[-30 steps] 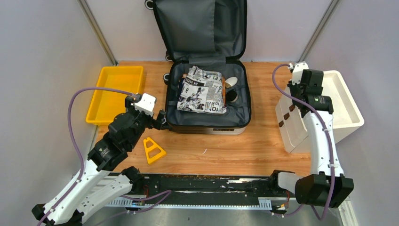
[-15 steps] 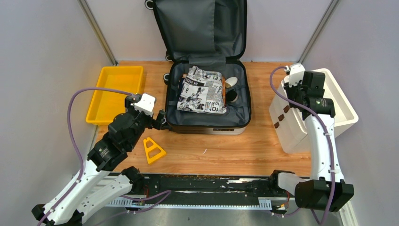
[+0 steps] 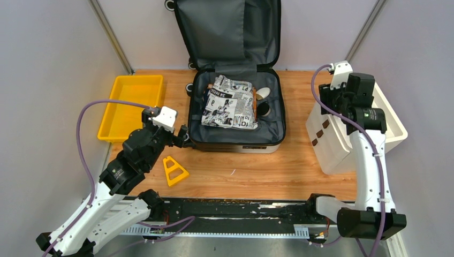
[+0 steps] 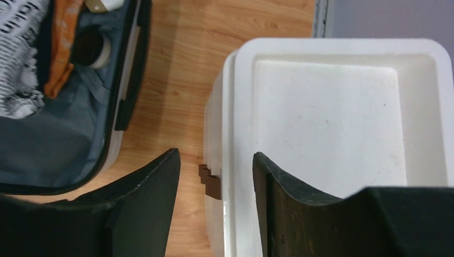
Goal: Open, take out, and arrange the luggage
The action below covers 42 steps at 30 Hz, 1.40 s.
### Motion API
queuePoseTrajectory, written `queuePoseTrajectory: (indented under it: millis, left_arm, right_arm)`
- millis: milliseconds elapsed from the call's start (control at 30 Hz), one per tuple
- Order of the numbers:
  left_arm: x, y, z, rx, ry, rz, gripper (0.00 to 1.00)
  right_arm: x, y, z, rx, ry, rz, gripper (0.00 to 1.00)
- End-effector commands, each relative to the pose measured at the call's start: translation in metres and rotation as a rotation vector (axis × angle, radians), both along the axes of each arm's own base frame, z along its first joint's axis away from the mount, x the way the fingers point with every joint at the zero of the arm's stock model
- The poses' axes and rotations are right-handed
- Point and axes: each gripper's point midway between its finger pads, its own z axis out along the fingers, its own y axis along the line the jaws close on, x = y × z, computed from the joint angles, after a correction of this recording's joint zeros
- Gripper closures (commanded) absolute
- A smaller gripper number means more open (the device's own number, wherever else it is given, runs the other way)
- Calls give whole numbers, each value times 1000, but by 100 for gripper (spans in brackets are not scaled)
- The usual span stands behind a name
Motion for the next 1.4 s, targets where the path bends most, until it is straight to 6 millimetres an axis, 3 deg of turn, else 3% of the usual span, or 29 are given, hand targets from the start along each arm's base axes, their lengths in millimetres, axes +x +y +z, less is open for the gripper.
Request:
queuePoseTrajectory:
  millis: [0,67,133,233,433,633,867,1100,1367]
  left_arm:
    - [1,-3,10,-15,-37,-12,0]
    - [2,-3,10,-16,-38,-11,0]
    - [1,-2,11,-16,-39,-12,0]
    - [1,-3,11,-18,-40,-13,0]
    - [1,-3,11,-22,-40,-14,0]
    - [1,-2,11,-21,-41,-9,0]
    - [2,0,10,-13,-39,3,0]
    - [-2,6,17,-36,-72,13,0]
    - [-3,5,16,-32,-61,9,0]
  right_arm:
    - [4,36,42,192,-108,24,52]
    - [1,55,42,285,-98,50,62]
    - [-1,75,30,335,-69,91,67]
    - [-1,81,2,288,-38,96,69]
    - [9,42,-39,41,-9,-2,69]
    - [17,12,-58,-124,33,-91,68]
    - [28,-2,-81,-216,69,-143,68]
    - [32,6,-85,-297,77,-153,67]
    - [31,-14,-92,-433,127,-224,65]
